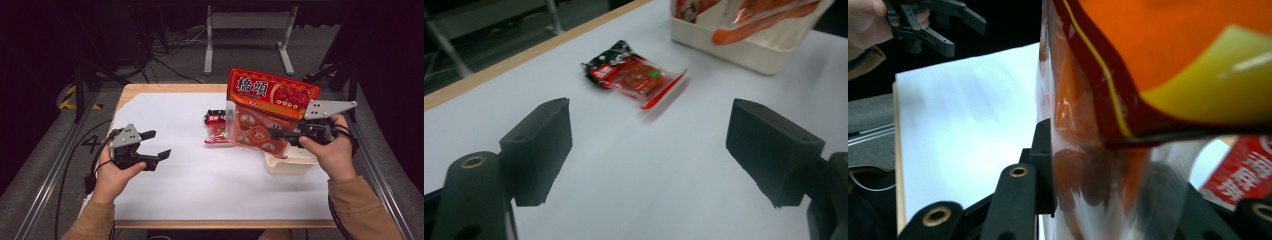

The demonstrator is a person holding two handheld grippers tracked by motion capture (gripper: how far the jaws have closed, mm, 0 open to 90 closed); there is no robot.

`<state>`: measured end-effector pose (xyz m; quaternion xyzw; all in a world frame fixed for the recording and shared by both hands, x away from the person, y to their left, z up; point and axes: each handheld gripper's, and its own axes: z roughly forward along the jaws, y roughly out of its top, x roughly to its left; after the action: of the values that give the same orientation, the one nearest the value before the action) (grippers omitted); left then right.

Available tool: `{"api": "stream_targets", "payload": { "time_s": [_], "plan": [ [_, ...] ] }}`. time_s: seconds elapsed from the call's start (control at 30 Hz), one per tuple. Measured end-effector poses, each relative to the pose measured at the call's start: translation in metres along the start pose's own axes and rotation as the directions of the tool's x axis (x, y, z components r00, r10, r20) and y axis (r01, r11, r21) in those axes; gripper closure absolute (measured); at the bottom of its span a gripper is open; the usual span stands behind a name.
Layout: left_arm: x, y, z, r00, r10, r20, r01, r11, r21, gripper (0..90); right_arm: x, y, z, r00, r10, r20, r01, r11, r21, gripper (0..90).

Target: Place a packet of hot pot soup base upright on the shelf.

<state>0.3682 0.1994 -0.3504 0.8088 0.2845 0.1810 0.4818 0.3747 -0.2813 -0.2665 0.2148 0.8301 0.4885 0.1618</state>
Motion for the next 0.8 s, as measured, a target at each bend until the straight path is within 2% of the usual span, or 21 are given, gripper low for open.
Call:
{"api": "stream_targets", "payload": {
  "time_s": [0.1, 0.17, 0.3, 0.5, 0.8],
  "plan": [
    [0.006, -0.006, 0.000, 0.9998, -0.017, -0.008, 0.018, 0.9998, 0.005, 19.2, -0.008, 0.000, -0.006, 0.9995, -0.005, 0.031, 0.005, 1.000, -0.001, 70.4],
    [0.009, -0.010, 0.000, 0.9995, -0.028, -0.017, 0.028, 0.9996, 0.009, 19.1, -0.010, 0.000, -0.007, 0.9993, -0.004, 0.037, 0.005, 1.000, -0.002, 70.4],
    [0.014, -0.017, 0.000, 0.9989, -0.043, -0.021, 0.043, 0.9989, 0.017, 19.1, -0.015, -0.001, -0.012, 0.9965, -0.012, 0.083, 0.012, 1.000, 0.006, 70.4],
    [0.019, -0.023, -0.002, 0.9972, -0.068, -0.032, 0.068, 0.9976, 0.014, 19.1, -0.024, -0.006, -0.017, 0.9916, 0.005, 0.129, -0.006, 1.000, 0.005, 70.4],
    [0.023, -0.027, -0.003, 0.9962, -0.081, -0.032, 0.082, 0.9966, 0.010, 19.1, -0.036, -0.014, -0.024, 0.9830, 0.044, 0.178, -0.041, 0.999, -0.018, 70.4]
  ]
}}
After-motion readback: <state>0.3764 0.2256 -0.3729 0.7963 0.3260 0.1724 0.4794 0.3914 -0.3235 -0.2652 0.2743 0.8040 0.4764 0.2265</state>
